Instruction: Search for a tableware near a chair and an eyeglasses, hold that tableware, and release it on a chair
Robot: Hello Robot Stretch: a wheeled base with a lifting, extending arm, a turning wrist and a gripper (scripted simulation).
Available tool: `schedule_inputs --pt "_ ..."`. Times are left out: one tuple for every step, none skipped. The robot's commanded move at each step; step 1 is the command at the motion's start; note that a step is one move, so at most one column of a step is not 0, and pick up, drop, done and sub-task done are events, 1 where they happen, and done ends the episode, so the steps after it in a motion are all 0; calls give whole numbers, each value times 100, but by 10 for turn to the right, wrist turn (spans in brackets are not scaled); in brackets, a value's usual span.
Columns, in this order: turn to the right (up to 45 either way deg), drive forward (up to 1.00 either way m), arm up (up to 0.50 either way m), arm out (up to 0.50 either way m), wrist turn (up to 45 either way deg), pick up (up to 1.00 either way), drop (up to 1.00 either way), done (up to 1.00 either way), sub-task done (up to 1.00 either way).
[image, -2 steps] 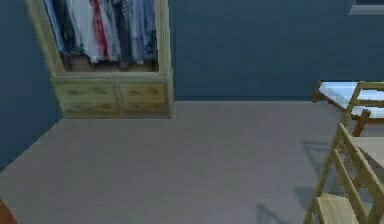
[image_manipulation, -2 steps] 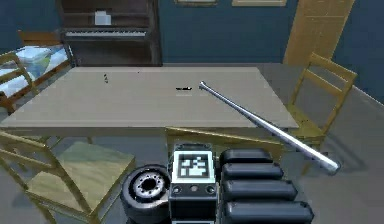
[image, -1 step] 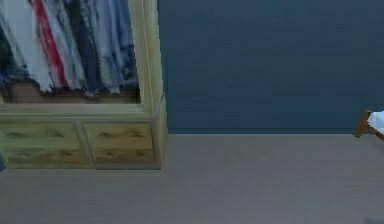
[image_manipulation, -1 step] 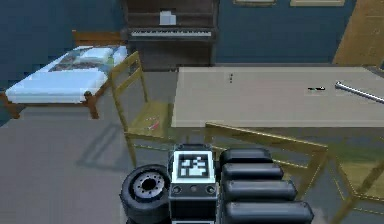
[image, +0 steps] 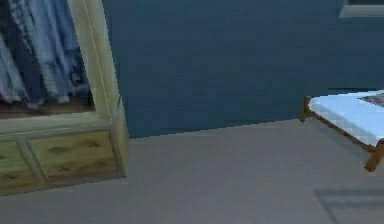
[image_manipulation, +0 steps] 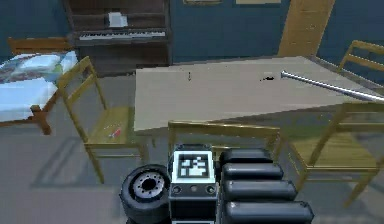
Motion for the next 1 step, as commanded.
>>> schedule_inputs --pt "0 20 0 0 0 0 0 0 0"
